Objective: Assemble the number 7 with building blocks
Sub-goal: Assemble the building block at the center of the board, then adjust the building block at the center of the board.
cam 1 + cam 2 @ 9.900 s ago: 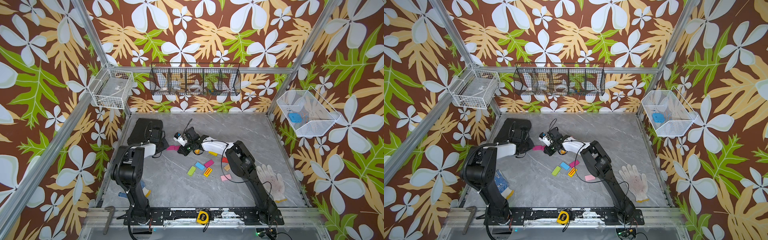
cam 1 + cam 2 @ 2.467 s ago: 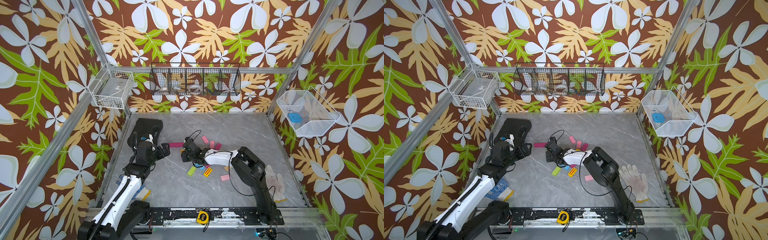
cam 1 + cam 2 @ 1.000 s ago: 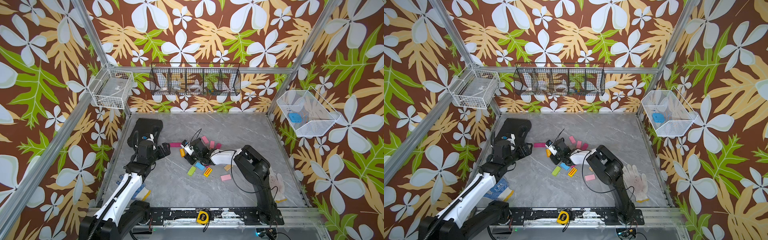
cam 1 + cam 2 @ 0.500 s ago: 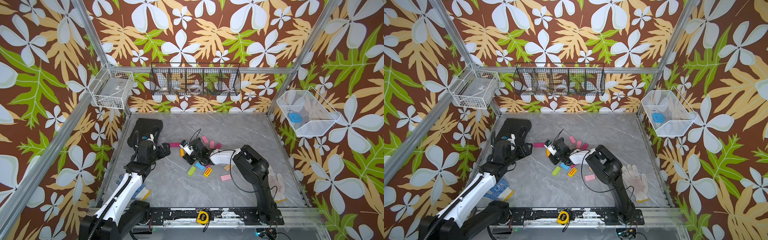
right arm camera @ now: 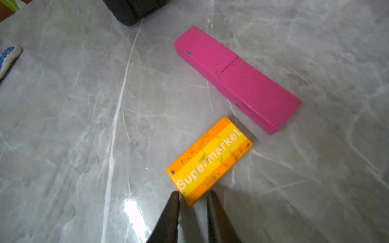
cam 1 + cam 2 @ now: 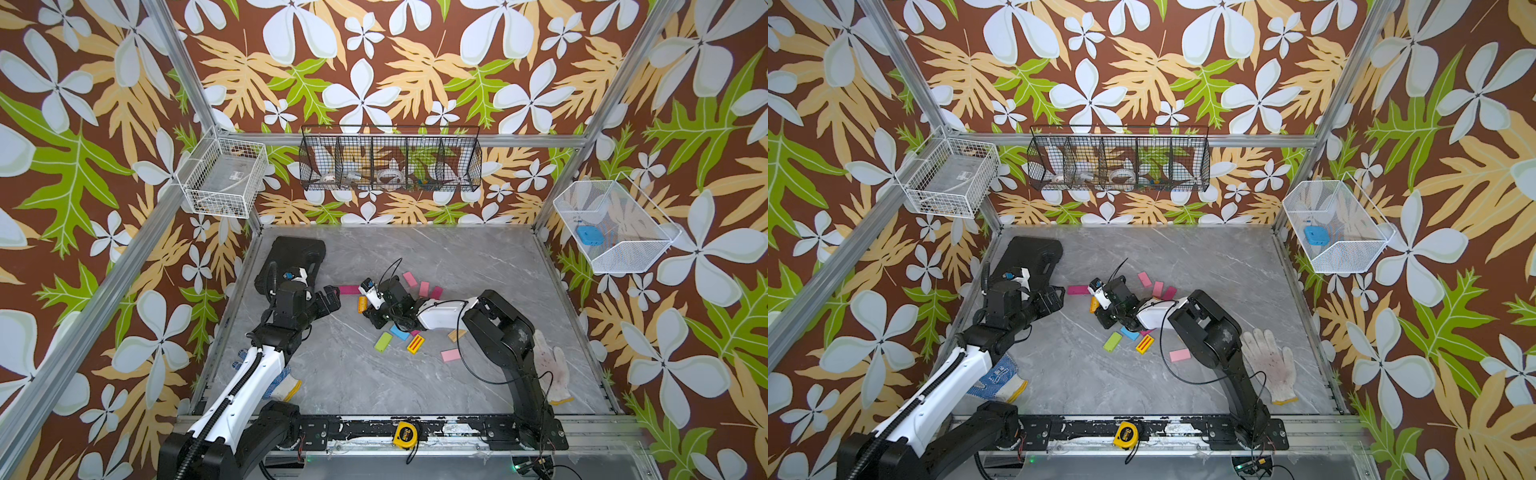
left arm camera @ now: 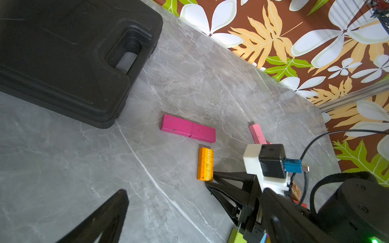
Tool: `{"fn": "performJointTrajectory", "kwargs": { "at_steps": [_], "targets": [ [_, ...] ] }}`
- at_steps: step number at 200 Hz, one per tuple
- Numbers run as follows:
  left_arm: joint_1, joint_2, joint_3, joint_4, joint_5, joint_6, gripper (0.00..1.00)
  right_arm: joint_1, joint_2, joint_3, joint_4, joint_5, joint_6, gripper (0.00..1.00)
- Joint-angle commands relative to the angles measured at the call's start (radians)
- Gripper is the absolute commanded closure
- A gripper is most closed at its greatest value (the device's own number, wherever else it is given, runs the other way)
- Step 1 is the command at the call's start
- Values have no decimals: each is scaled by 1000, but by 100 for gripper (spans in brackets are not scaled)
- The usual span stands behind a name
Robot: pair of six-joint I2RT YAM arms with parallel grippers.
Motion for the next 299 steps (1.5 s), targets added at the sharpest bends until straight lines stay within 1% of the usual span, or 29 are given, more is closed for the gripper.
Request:
{"fn": "performJointTrajectory", "kwargs": {
  "at_steps": [1, 85, 114, 149, 176, 193, 214, 239, 262, 299],
  "targets": [
    [-1, -2, -2, 11, -8, 9, 0, 0, 13, -11, -60, 40, 57, 75],
    [-1, -5, -3, 8, -15, 11, 0, 0, 20, 1, -72, 61, 39, 75],
    [-1, -6, -2, 5, -15, 11, 0, 1, -25, -45, -46, 43, 18, 73],
    [0, -6, -2, 6, -14, 9, 0, -2, -91, -106, -80, 18, -11, 68],
    [-1, -6, -5, 9, -12, 9, 0, -2, -135, -157, -103, -44, 0, 61],
    [-1, -6, -8, 14, -12, 9, 0, -1, -161, -183, -115, -75, 18, 57],
    [-1, -4, -8, 17, -9, 9, 0, 1, -223, -251, -72, -94, 50, 51],
    [-1, -2, -7, 23, -7, 8, 0, 16, -298, -307, -76, -76, 83, 46],
    [-1, 3, -8, 29, 1, 7, 0, 36, -356, -359, -109, -56, 124, 45],
    [-1, 16, -15, 43, 8, 2, 0, 52, -392, -416, -155, -96, 207, 44]
  ]
}}
